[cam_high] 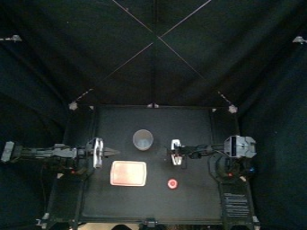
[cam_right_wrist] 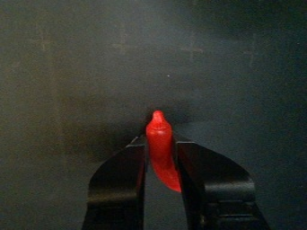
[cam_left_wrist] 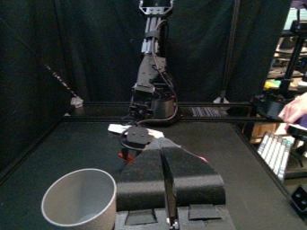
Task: Pick the red chile then place it on the pink plate
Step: Place red chile on the pink plate
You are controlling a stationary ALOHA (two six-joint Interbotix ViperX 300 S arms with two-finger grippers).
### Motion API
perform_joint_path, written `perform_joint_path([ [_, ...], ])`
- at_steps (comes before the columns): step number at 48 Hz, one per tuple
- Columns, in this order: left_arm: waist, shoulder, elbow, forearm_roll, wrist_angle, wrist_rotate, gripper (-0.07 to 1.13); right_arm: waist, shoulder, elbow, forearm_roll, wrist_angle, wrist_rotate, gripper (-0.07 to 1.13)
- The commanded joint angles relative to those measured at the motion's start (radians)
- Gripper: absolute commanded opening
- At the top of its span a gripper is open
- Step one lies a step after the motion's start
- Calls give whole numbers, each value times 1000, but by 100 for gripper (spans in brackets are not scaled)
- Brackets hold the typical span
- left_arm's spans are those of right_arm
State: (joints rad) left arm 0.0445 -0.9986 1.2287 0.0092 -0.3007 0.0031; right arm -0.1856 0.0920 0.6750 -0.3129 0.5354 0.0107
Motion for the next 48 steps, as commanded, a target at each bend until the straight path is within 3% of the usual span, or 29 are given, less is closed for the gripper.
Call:
perform_joint_path([
  [1, 3, 3, -12, 3, -5, 2, -4, -9, -26, -15, 15, -3, 2, 48],
  [6, 3, 3, -12, 2, -5, 2, -4, 11, -66, -71, 38, 3, 5, 50],
  [14, 3, 3, -12, 3, -5, 2, -4, 110, -71, -224, 75, 3, 11, 50],
  [29, 3, 3, -12, 3, -5, 2, -4, 241, 147, -537, 101, -15, -2, 50],
  [48, 3, 2, -12, 3, -5, 2, -4, 273, 382, -785, 114, -92, 2, 52],
])
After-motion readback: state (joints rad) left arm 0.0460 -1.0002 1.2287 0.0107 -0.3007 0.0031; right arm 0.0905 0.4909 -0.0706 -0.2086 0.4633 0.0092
